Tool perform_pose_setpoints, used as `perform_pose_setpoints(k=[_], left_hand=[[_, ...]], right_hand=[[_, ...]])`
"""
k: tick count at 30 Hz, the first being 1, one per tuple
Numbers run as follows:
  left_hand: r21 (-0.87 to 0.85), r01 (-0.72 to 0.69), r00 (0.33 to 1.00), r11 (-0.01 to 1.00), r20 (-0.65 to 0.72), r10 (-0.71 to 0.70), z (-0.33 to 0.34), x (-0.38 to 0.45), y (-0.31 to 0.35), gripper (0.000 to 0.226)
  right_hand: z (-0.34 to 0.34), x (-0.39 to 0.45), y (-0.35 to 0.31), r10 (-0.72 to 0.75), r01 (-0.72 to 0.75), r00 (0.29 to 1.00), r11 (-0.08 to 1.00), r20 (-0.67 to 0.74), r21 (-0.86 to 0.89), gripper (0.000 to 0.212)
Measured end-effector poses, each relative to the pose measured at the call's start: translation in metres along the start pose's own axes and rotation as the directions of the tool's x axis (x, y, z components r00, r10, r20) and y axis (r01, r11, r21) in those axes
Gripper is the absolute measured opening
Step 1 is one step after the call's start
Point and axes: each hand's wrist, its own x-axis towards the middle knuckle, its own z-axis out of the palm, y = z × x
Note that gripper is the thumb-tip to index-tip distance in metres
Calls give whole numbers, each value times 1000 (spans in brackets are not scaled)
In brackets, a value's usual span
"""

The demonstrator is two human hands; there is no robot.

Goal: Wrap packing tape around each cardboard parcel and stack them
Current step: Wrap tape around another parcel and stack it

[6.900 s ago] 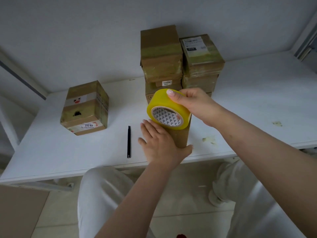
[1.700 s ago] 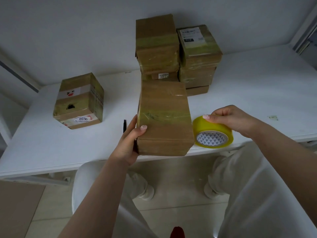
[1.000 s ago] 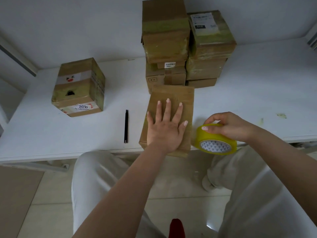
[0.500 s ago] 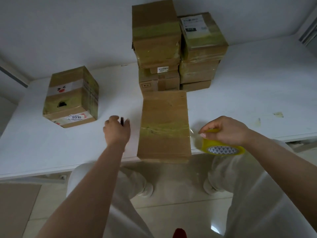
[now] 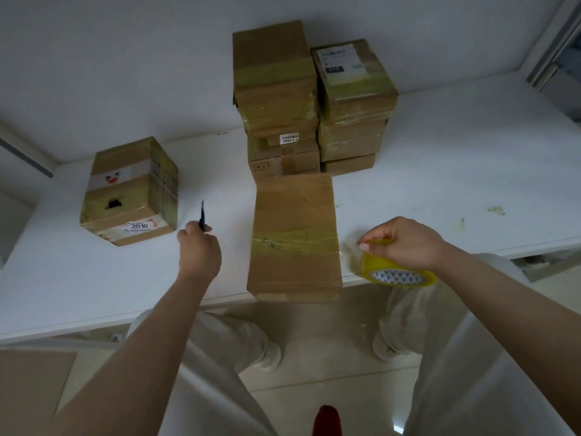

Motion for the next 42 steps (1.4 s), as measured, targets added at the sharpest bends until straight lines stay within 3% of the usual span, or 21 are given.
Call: perform_pose_setpoints(k=[2,3,5,8,11,17,20,24,26,28,29,31,33,36,39,42], left_hand=[[-47,-234,972,971,-33,233,-18,-16,29,23],[-71,-327,944,942,19,329,-26,-27,47,21],[-71,-433,858,898,272,435,-38,-49,84,28],[71,-483,669,873,673,316,-35,-73,127,35],[241,-532,588,811,795,150,-14,-80,151,34],[416,-647,584,639,809,65,31,-78,163,20],[455,-692,578,560,814,53,40,-73,165,36],[407,-582,623,704,780,64,40,-69,155,28],[301,-529,645,794,751,145,38,-68,148,28],[199,-443,771,874,582,259,37,-72,146,31],[235,-445,829,864,474,298,39,-77,147,32],[403,-449,881,798,348,320,48,-90,149,34],[507,-440,894,741,325,309,63,-101,148,33],[507,-417,898,754,356,258,77,-103,145,48],[321,-406,872,855,416,258,64,-98,142,65],[93,-244,946,965,244,216,31,-75,124,66]], right_hand=[[0,-4,-1,11,-11,999,1000,-32,9,19],[1,-6,-2,18,-17,999,1000,-46,14,19],[3,-10,-4,34,-31,997,999,-67,38,18],[4,-14,-9,62,-56,992,997,-112,58,15],[1,-18,-17,89,-87,982,996,-165,18,16],[-2,-28,-28,40,-67,973,991,-229,-112,22],[-6,-33,-28,27,-54,966,994,-258,-98,22],[-27,-37,-6,179,-143,948,978,-263,153,16],[-32,-38,7,221,-175,939,967,-264,186,16],[-32,-37,14,238,-178,936,956,-260,234,16],[-31,-36,15,240,-171,937,949,-256,264,17],[-27,-33,15,237,-154,938,938,-252,309,17],[-24,-31,13,238,-143,937,929,-256,342,16],[-23,-29,12,229,-111,932,919,-281,379,13],[-24,-28,11,216,-66,929,894,-299,443,11],[-23,-26,10,192,-28,931,885,-310,464,12]])
